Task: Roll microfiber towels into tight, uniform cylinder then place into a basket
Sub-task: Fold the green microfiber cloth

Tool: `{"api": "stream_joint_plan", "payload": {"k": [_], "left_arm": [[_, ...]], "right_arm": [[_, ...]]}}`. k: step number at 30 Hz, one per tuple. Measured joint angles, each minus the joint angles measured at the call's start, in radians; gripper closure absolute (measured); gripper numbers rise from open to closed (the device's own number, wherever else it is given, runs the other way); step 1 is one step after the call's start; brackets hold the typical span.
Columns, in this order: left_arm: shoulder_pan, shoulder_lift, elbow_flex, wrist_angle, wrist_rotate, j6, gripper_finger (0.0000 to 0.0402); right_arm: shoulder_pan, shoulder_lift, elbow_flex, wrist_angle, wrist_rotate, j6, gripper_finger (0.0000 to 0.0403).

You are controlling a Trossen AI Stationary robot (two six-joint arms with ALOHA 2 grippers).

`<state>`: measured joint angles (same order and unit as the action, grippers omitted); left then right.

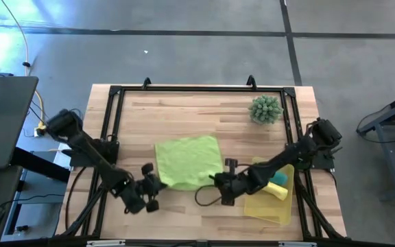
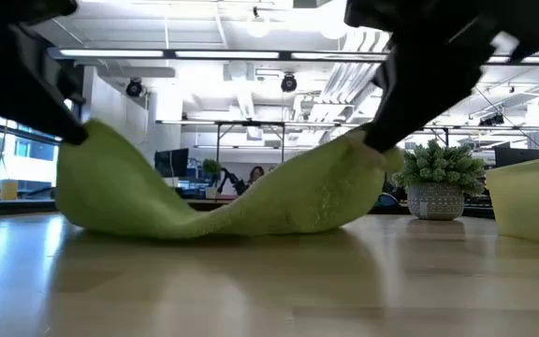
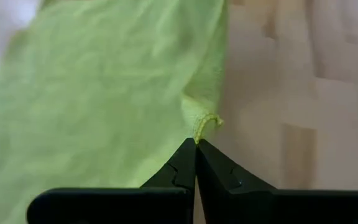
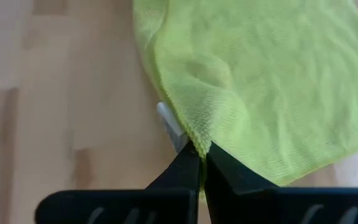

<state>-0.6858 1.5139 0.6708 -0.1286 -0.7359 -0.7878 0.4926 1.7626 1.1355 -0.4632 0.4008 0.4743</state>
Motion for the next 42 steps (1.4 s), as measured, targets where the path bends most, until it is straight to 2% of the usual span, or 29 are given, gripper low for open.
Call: {"api": "stream_joint_plan", "payload": {"k": [4,8,12,17,22,27,34,42], "left_arm": [[-0.052,0.079,0.070,-0.003,-0.003,-0.069,0.0402],[-0.063,0.102,0.119,-0.039,-0.050,-0.093,0.0401],[-0.051,0.086,0.138,-0.181,-0.098,-0.173,0.0402],[-0.026,0.076,0.139,-0.360,-0.117,-0.380,0.0401],[0.003,0.076,0.139,-0.491,-0.115,-0.493,0.0402],[0.041,0.076,0.139,-0.576,-0.120,-0.531,0.0402],[0.086,0.076,0.139,-0.599,-0.121,-0.545,0.0402],[0.111,0.076,0.138,-0.632,-0.131,-0.549,0.0402]], "right_arm": [[0.032,0.000,0.000,-0.003,-0.018,-0.022,0.0403],[0.010,0.000,0.002,-0.015,-0.036,-0.098,0.0403],[-0.051,0.000,0.002,-0.027,-0.038,-0.168,0.0403],[-0.135,0.000,0.002,-0.028,-0.039,-0.279,0.0403],[-0.224,0.000,0.002,-0.029,-0.042,-0.390,0.0403],[-0.310,0.002,0.002,-0.011,-0.100,-0.443,0.0403],[-0.413,0.071,0.001,-0.009,-0.200,-0.484,0.0403],[-0.470,0.083,0.001,-0.004,-0.199,-0.613,0.0403]]}}
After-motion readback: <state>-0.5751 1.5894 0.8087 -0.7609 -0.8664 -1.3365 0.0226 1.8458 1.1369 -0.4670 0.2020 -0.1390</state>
